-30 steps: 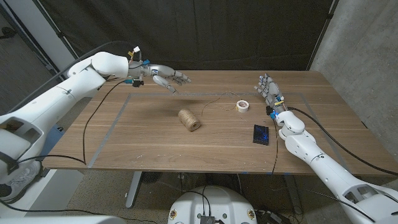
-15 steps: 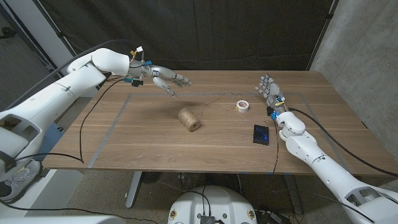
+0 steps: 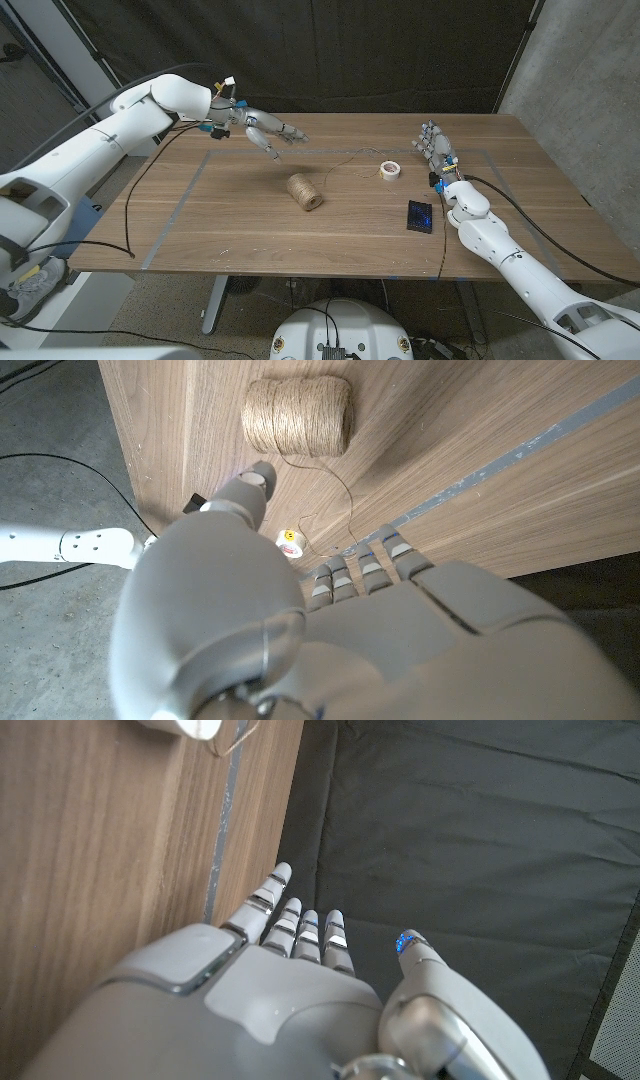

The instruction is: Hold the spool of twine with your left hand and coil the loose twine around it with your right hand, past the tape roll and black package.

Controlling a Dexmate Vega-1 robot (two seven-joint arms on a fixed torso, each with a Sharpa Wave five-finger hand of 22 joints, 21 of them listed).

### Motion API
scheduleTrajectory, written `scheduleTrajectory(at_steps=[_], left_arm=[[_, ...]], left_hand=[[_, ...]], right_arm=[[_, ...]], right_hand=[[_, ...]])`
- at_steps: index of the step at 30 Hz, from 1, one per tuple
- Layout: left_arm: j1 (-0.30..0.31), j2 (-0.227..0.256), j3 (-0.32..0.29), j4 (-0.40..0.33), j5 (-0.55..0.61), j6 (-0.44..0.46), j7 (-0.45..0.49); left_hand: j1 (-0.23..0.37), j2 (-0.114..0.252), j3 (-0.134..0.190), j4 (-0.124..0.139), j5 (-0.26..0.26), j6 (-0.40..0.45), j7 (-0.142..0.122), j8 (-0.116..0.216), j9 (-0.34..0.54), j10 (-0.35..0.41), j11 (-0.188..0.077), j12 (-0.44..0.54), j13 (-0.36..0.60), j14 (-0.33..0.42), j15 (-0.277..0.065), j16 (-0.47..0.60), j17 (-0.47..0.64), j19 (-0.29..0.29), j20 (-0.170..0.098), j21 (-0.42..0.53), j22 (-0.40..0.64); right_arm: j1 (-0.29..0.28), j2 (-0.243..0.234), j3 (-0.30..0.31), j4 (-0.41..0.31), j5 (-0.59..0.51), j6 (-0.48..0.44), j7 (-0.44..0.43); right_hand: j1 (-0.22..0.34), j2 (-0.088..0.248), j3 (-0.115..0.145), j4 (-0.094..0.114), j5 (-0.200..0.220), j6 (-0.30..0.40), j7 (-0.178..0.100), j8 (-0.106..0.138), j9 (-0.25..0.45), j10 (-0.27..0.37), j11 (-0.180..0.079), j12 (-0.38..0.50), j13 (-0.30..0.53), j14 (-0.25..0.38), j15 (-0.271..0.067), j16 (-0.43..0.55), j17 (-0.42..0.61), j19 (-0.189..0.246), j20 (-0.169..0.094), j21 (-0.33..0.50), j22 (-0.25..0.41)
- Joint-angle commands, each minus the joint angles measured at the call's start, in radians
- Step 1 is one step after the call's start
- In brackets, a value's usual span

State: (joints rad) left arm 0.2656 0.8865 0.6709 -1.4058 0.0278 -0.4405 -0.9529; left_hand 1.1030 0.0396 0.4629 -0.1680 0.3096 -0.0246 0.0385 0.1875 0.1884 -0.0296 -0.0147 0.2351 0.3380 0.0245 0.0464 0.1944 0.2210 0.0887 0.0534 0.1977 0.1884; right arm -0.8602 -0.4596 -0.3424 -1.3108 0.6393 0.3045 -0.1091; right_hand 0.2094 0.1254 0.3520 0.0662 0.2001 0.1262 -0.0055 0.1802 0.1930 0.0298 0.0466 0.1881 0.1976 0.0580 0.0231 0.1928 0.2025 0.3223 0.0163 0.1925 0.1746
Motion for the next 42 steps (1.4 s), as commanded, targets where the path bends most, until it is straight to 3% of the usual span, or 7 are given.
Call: scheduleTrajectory(at_steps=[1,25,42], left_arm=[[-0.03,-0.02,0.025,0.019,0.047,-0.028,-0.023],[-0.093,-0.076,0.081,0.09,0.117,-0.157,-0.058],[-0.139,-0.115,0.114,0.167,0.172,-0.259,-0.053]], left_hand=[[0.017,0.0,-0.007,-0.001,0.005,-0.011,0.0,-0.003,0.004,-0.014,0.0,-0.004,0.006,-0.015,-0.001,-0.002,0.001,-0.01,-0.004,-0.002,0.005],[0.05,-0.011,-0.019,-0.004,-0.005,-0.038,-0.005,0.003,0.004,-0.05,0.002,-0.009,0.015,-0.043,0.002,-0.001,-0.001,-0.031,-0.003,0.0,0.003],[0.066,-0.01,-0.028,0.0,-0.013,-0.012,-0.005,0.019,0.004,-0.017,-0.013,0.011,0.022,-0.027,-0.007,0.012,-0.002,-0.024,-0.006,0.009,0.003]], right_arm=[[0.0,0.015,0.005,0.01,-0.001,0.016,-0.016],[-0.002,0.043,0.014,0.021,-0.005,0.046,-0.056],[0.001,0.06,0.019,0.036,-0.004,0.048,-0.082]], right_hand=[[-0.003,-0.003,0.002,-0.005,-0.002,-0.011,-0.001,0.001,0.005,-0.01,0.003,-0.006,0.002,-0.008,-0.002,0.002,0.004,-0.003,0.008,0.0,0.002],[-0.007,-0.004,-0.003,-0.009,-0.004,-0.065,-0.003,-0.004,0.006,-0.054,0.01,-0.008,0.003,-0.034,0.013,0.001,0.008,-0.02,0.017,-0.001,0.002],[-0.012,-0.005,-0.005,-0.01,-0.005,-0.093,0.002,-0.003,0.006,-0.08,0.017,-0.009,0.003,-0.045,0.02,0.003,0.01,-0.026,0.019,-0.001,0.002]])
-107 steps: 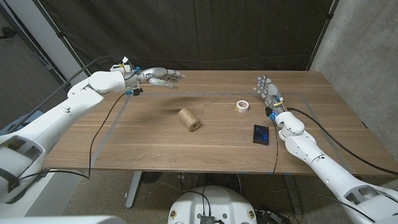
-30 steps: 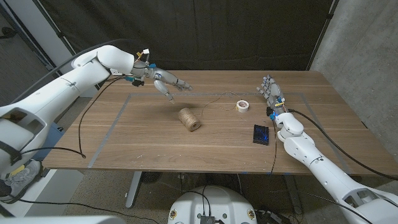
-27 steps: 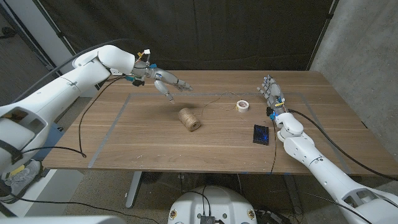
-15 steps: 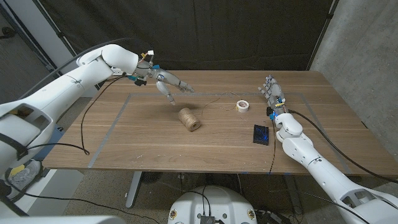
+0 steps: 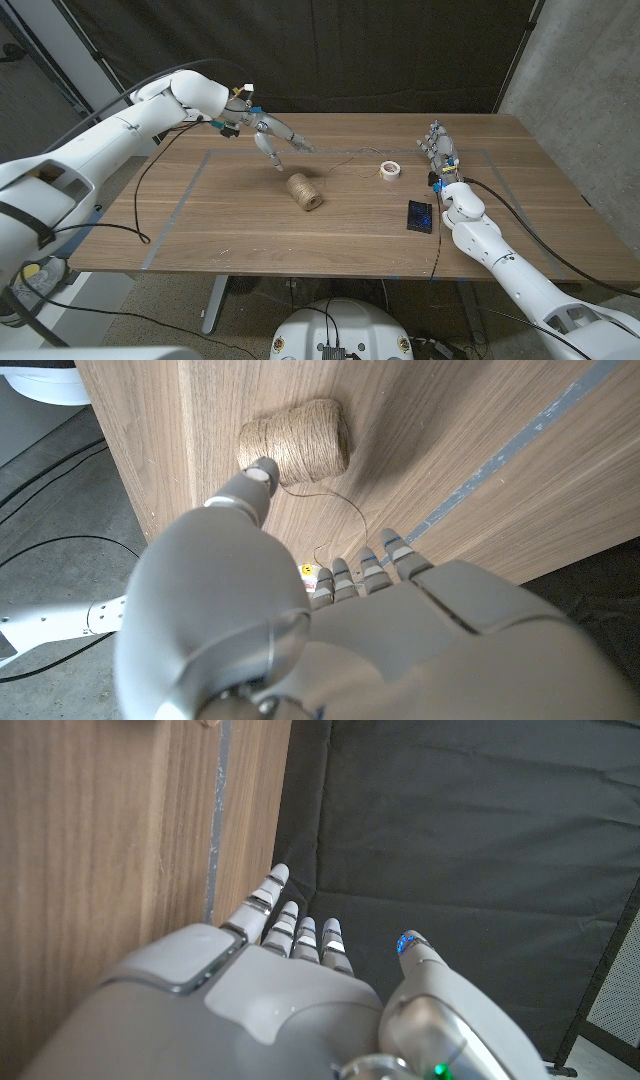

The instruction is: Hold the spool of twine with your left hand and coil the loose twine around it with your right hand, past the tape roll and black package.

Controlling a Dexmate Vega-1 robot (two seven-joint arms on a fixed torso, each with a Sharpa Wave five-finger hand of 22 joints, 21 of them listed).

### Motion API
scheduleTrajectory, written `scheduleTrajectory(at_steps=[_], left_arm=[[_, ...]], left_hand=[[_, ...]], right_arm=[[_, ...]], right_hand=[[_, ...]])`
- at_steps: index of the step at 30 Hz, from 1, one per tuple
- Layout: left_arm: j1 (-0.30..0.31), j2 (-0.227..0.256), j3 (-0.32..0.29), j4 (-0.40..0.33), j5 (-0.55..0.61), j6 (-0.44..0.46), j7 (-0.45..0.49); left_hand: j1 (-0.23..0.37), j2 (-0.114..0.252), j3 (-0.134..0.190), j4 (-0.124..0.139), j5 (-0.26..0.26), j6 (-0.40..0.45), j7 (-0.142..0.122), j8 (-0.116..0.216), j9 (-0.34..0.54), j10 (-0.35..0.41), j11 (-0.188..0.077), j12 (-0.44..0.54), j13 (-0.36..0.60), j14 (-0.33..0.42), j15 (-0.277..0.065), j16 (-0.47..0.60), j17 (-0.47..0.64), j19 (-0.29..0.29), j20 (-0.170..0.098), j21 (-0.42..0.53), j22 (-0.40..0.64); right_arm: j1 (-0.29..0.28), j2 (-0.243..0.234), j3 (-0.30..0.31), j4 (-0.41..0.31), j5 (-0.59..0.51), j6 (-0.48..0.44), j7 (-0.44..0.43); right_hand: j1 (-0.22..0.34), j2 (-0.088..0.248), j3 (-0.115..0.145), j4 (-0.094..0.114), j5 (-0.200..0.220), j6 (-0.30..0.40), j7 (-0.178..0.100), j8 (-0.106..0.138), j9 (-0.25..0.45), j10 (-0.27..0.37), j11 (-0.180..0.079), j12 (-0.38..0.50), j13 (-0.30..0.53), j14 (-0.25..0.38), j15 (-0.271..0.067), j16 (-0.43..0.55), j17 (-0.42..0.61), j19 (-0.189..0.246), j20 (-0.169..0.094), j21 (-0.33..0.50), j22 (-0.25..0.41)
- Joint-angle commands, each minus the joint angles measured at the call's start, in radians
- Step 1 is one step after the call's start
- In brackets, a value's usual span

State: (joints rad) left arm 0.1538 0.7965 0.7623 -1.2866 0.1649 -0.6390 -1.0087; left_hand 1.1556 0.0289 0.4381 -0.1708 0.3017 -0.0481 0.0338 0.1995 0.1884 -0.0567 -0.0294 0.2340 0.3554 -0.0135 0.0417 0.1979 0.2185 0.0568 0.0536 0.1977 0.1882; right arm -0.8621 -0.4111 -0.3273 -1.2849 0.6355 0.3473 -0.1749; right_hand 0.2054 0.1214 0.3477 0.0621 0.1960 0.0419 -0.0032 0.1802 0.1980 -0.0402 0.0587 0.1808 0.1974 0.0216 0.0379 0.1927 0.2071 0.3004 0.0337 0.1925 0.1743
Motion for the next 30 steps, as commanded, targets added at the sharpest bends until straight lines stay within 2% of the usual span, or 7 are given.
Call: scheduleTrajectory(at_steps=[1,5,13,25,30], left_arm=[[-0.028,-0.027,0.025,0.051,0.04,-0.065,0.007],[-0.031,-0.038,0.033,0.069,0.054,-0.086,0.018],[-0.037,-0.057,0.048,0.098,0.08,-0.106,0.041],[-0.041,-0.067,0.079,0.092,0.104,-0.12,0.02],[-0.037,-0.061,0.083,0.074,0.102,-0.122,0.004]], left_hand=[[0.014,0.001,-0.004,0.003,-0.006,0.013,-0.001,0.008,0.004,0.01,0.002,0.012,0.005,0.011,-0.002,0.009,0.0,0.009,-0.006,0.009,0.003],[0.016,0.0,-0.006,0.004,-0.008,0.014,-0.004,0.008,0.005,0.012,-0.003,0.014,0.006,0.012,-0.005,0.009,0.0,0.01,-0.009,0.01,0.003],[0.017,0.001,-0.015,0.008,-0.014,-0.019,-0.008,-0.002,0.005,-0.009,0.005,0.01,0.011,-0.005,0.001,0.005,0.0,-0.003,-0.005,0.008,0.002],[0.016,0.0,-0.022,0.011,-0.02,-0.027,-0.004,-0.003,0.005,-0.018,0.004,0.009,0.015,-0.011,0.001,0.004,0.0,-0.007,-0.008,0.008,0.002],[0.016,0.001,-0.027,0.013,-0.024,-0.037,0.005,-0.005,0.006,-0.032,0.012,0.006,0.017,-0.02,0.006,0.003,0.0,-0.015,-0.005,0.006,0.002]], right_arm=[[0.003,0.012,0.004,0.011,0.0,0.006,-0.017],[0.004,0.014,0.007,0.017,0.002,0.01,-0.017],[0.0,0.019,0.014,0.029,0.009,0.023,-0.017],[-0.015,0.02,0.024,0.026,0.021,0.029,-0.023],[-0.02,0.019,0.026,0.02,0.019,0.029,-0.029]], right_hand=[[-0.008,-0.001,-0.001,-0.005,-0.001,-0.012,-0.001,-0.004,0.001,-0.012,0.004,-0.002,0.003,-0.009,0.006,0.003,0.005,-0.004,0.002,-0.001,0.003],[-0.009,-0.001,-0.001,-0.006,-0.001,-0.019,0.0,-0.004,0.001,-0.017,0.005,-0.002,0.003,-0.01,0.006,0.004,0.006,-0.005,0.002,0.0,0.003],[-0.01,-0.001,-0.001,-0.006,-0.001,-0.03,-0.001,-0.004,0.002,-0.023,0.004,-0.001,0.003,-0.014,0.007,0.004,0.006,-0.007,0.004,0.0,0.003],[-0.012,-0.001,-0.001,-0.007,-0.001,-0.047,0.001,-0.003,0.002,-0.041,0.007,-0.002,0.003,-0.02,0.009,0.004,0.007,-0.011,0.006,0.0,0.003],[-0.013,-0.001,-0.002,-0.007,-0.001,-0.057,0.0,-0.004,0.002,-0.046,0.009,-0.001,0.003,-0.022,0.01,0.005,0.007,-0.014,0.008,0.0,0.003]])
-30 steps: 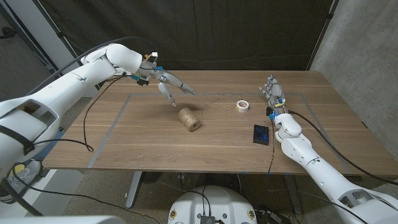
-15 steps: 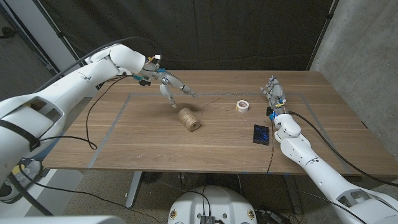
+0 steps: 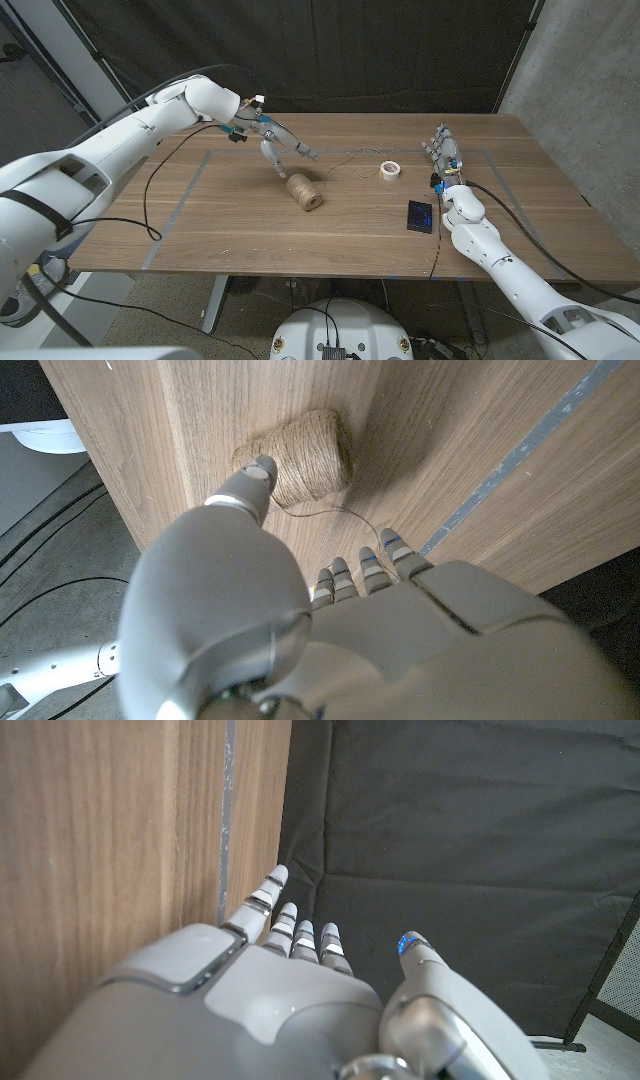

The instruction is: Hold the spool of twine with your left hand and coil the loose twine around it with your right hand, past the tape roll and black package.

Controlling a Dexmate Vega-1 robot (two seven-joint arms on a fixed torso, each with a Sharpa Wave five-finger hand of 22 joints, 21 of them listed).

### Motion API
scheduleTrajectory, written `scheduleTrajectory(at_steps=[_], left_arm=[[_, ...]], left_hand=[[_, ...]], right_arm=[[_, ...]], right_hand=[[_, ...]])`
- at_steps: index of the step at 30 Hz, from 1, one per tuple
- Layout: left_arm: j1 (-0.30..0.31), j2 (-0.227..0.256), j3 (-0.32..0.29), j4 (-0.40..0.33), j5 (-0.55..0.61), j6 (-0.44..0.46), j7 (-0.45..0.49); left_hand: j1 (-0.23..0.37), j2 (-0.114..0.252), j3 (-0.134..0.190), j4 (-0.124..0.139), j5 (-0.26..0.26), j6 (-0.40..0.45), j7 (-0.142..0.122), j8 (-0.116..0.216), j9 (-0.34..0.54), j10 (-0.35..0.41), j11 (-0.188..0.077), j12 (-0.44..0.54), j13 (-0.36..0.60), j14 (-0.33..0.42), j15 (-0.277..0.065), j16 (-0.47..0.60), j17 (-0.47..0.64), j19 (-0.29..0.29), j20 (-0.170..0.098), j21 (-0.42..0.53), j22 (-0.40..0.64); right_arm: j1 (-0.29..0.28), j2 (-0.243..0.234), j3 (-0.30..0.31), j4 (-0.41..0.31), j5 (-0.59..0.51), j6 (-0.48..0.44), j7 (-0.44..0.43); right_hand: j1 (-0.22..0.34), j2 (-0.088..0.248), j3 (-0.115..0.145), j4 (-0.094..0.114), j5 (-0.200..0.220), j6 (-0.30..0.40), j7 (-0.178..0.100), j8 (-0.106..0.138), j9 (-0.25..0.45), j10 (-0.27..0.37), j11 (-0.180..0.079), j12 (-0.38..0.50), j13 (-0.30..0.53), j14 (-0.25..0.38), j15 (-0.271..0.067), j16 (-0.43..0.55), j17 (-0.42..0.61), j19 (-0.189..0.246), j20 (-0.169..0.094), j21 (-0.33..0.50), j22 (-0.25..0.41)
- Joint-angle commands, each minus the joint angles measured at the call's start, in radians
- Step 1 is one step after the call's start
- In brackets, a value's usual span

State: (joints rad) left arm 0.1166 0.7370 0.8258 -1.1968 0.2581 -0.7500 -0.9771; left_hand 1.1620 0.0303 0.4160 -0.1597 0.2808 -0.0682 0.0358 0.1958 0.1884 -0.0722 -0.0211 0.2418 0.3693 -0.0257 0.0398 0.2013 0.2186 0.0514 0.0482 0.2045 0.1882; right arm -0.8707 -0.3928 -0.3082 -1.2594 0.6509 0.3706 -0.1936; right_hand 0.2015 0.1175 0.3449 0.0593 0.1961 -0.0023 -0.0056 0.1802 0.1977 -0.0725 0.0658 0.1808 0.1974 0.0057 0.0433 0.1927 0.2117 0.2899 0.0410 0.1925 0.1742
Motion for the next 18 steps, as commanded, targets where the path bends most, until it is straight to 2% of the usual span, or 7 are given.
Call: scheduleTrajectory(at_steps=[1,8,18], left_arm=[[0.0,-0.002,0.022,-0.017,0.008,-0.009,-0.034],[0.011,0.01,0.021,-0.038,0.03,-0.009,-0.03],[0.018,0.02,0.018,-0.027,0.045,-0.014,-0.023]], left_hand=[[0.009,0.0,-0.006,0.003,-0.004,-0.019,0.005,-0.002,0.006,-0.018,0.003,-0.002,0.003,-0.009,0.009,-0.001,0.0,-0.01,0.001,-0.001,0.002],[0.009,0.002,-0.011,0.005,-0.009,-0.031,0.01,-0.003,0.007,-0.029,0.009,-0.004,0.006,-0.017,0.013,-0.002,0.0,-0.017,0.002,-0.002,0.001],[0.007,0.008,-0.018,0.007,-0.016,-0.006,0.014,0.01,0.009,-0.002,0.004,0.016,0.014,0.003,0.006,0.009,0.003,-0.011,0.001,0.003,0.001]], right_arm=[[-0.012,0.001,0.007,-0.006,0.004,0.005,-0.012],[-0.016,0.003,0.006,-0.009,0.003,0.002,-0.021],[-0.015,0.011,0.004,-0.004,0.003,-0.005,-0.032]], right_hand=[[-0.009,0.003,0.001,-0.004,-0.001,-0.016,0.002,-0.004,0.002,-0.015,0.002,-0.001,0.003,-0.007,0.004,0.005,0.003,-0.004,0.001,0.0,0.003],[-0.01,0.003,0.001,-0.005,-0.001,-0.031,0.001,-0.005,0.002,-0.026,0.003,-0.001,0.003,-0.013,0.007,0.004,0.003,-0.007,0.002,0.0,0.003],[-0.01,0.003,0.001,-0.006,-0.001,-0.038,0.001,-0.002,0.002,-0.033,0.003,0.001,0.003,-0.015,0.007,0.005,0.003,-0.009,0.003,0.0,0.003]])
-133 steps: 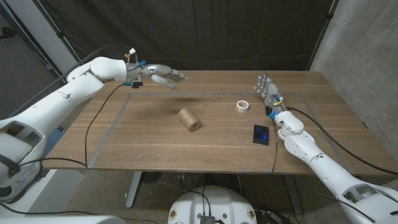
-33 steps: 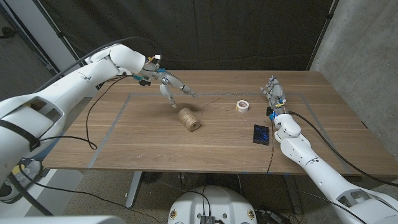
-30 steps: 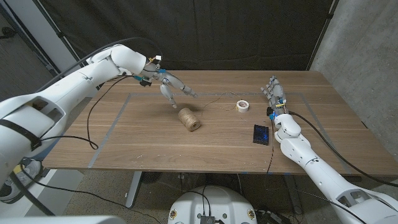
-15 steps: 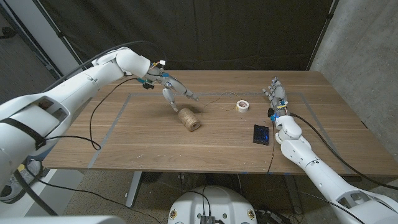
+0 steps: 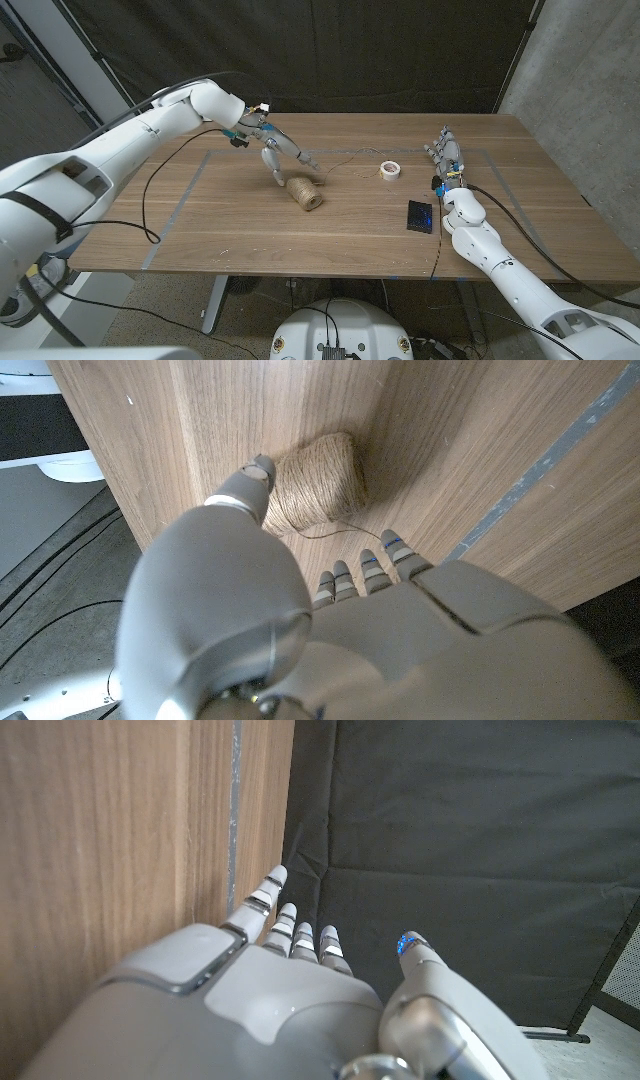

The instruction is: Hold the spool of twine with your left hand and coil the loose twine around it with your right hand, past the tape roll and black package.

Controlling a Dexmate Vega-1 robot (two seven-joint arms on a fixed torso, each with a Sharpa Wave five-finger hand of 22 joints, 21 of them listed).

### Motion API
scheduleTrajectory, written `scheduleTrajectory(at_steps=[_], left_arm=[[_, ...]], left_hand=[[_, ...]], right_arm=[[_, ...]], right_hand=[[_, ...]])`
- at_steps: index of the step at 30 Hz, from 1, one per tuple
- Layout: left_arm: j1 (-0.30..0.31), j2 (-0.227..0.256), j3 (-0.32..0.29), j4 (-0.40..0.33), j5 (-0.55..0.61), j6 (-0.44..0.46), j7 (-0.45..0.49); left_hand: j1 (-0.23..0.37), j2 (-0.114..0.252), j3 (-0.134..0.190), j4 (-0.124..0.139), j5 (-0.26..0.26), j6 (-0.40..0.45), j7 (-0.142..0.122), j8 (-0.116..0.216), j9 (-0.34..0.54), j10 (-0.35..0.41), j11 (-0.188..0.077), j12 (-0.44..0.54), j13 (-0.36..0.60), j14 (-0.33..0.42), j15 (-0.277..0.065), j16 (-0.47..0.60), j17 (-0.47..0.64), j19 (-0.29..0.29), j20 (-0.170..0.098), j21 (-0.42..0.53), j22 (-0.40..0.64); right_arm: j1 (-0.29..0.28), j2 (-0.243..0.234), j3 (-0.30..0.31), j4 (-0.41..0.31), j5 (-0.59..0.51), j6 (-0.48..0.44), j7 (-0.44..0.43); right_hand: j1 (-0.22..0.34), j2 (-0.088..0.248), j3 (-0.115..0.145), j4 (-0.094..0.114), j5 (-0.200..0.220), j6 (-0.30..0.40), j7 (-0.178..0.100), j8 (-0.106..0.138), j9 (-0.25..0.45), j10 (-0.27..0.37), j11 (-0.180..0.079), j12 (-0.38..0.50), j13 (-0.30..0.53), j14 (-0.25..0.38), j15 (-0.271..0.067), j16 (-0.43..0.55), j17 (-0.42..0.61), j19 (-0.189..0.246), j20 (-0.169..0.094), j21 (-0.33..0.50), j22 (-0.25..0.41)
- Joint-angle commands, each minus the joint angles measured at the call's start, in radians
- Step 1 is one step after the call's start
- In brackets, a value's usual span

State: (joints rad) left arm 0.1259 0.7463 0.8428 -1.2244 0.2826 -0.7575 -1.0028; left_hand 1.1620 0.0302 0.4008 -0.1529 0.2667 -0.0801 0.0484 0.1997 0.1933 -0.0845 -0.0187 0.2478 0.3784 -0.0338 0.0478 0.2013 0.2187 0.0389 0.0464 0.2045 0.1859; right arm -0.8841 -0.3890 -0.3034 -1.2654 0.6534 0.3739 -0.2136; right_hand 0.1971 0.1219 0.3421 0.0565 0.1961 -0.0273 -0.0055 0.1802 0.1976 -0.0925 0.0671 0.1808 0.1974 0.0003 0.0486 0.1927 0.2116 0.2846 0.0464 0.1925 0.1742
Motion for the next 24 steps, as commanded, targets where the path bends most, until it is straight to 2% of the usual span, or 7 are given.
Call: scheduleTrajectory(at_steps=[1,11,17,24], left_arm=[[0.008,0.009,0.003,0.004,0.022,-0.008,0.0],[0.013,0.005,0.013,0.024,0.061,-0.035,0.026],[0.014,-0.004,0.018,0.043,0.088,-0.051,0.058],[0.007,-0.014,0.023,0.04,0.111,-0.062,0.075]], left_hand=[[0.008,0.008,-0.003,0.001,-0.002,0.007,0.003,0.007,0.004,0.011,0.002,0.01,0.005,0.01,-0.001,0.009,0.003,0.002,0.003,0.004,0.004],[0.011,0.013,-0.004,0.0,-0.005,0.018,-0.001,0.012,0.005,0.012,0.002,0.016,0.01,0.014,-0.001,0.012,0.005,0.003,0.002,0.005,0.004],[0.017,0.018,-0.007,-0.002,-0.01,0.044,-0.009,0.021,0.007,0.038,-0.011,0.036,0.018,0.046,-0.011,0.026,0.01,0.024,-0.002,0.014,0.004],[0.02,0.017,-0.011,-0.003,-0.013,0.051,-0.009,0.022,0.009,0.036,-0.012,0.041,0.022,0.038,-0.009,0.022,0.012,0.021,-0.003,0.013,0.004]], right_arm=[[-0.001,0.008,-0.002,0.005,0.0,-0.008,-0.013],[-0.005,0.016,0.0,0.011,0.005,-0.008,-0.021],[-0.009,0.02,0.005,0.02,0.011,0.003,-0.017],[-0.009,0.02,0.009,0.028,0.016,0.017,-0.003]], right_hand=[[-0.006,-0.001,0.004,-0.004,-0.001,-0.013,0.001,-0.001,0.002,-0.015,0.003,0.0,0.003,-0.01,0.001,0.005,0.003,-0.004,-0.002,0.0,0.003],[-0.005,-0.001,0.004,-0.006,-0.001,-0.018,0.001,0.0,0.002,-0.018,0.002,0.002,0.003,-0.012,0.003,0.006,0.003,-0.006,-0.003,0.001,0.003],[-0.005,-0.001,0.004,-0.007,-0.001,-0.019,0.001,0.002,0.003,-0.018,0.003,0.004,0.003,-0.013,0.004,0.006,0.003,-0.006,-0.004,0.001,0.003],[-0.006,-0.002,0.003,-0.008,-0.001,-0.021,0.001,0.003,0.003,-0.021,0.002,0.004,0.003,-0.014,0.004,0.007,0.003,-0.007,-0.003,0.001,0.003]])
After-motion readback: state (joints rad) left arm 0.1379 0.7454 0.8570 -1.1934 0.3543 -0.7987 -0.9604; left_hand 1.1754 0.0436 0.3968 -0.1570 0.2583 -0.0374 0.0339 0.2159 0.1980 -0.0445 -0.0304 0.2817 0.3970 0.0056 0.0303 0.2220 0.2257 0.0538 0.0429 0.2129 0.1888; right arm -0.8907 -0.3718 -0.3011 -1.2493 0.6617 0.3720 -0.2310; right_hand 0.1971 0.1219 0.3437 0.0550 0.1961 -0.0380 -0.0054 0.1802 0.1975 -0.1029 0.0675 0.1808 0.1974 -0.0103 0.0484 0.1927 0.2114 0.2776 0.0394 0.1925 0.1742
